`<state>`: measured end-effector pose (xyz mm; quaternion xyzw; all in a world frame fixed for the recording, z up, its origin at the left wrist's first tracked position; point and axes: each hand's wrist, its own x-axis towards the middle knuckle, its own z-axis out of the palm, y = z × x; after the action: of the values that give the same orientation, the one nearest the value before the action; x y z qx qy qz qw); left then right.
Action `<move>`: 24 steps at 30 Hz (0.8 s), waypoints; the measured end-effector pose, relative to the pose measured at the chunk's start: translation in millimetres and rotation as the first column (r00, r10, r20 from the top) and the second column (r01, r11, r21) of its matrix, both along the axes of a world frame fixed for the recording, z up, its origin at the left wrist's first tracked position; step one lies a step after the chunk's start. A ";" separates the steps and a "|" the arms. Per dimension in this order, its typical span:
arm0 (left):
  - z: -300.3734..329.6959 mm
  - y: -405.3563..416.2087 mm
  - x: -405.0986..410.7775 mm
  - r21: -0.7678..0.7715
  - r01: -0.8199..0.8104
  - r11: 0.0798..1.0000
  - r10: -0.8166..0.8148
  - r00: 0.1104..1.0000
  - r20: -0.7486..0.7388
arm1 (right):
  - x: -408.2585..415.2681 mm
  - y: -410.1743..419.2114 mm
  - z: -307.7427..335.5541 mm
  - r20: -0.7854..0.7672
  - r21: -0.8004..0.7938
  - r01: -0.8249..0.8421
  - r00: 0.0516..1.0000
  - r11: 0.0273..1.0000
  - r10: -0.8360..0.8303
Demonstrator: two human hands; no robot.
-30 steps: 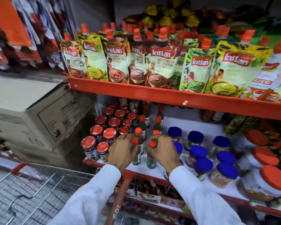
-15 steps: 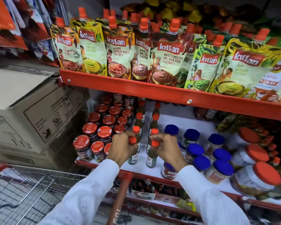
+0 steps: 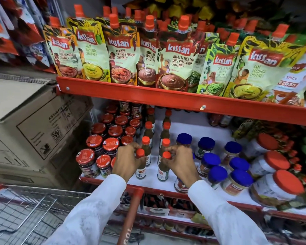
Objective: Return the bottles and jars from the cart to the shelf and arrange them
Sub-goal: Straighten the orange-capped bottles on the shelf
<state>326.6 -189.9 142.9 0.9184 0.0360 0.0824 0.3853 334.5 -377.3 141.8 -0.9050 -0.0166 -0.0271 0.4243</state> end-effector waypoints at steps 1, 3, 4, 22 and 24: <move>-1.0 0.5 0.4 -0.007 0.000 1.000 0.000 1.000 -0.006 | -0.2 -0.2 0.2 -0.001 0.000 -0.001 1.000 1.000 0.001; -3.3 2.3 1.8 -0.027 0.004 1.000 -0.004 1.000 -0.013 | -0.9 -0.2 1.0 -0.005 -0.009 -0.009 1.000 1.000 0.009; -3.8 3.1 2.4 -0.028 0.009 1.000 -0.009 1.000 -0.015 | -1.5 0.2 1.7 -0.007 -0.014 -0.013 1.000 1.000 0.013; -6.4 4.1 -0.2 -0.023 0.069 0.997 -0.069 0.998 0.007 | -4.3 1.1 -3.0 -0.019 -0.040 -0.033 0.999 0.999 0.032; -7.8 4.0 -1.2 -0.006 0.068 0.998 -0.068 0.998 0.008 | -4.0 1.5 -3.0 -0.021 -0.038 -0.033 0.999 0.999 0.033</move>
<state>325.4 -185.9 135.1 0.9175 0.0033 0.0728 0.3911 330.5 -375.8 138.7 -0.9127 -0.0277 -0.0105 0.4075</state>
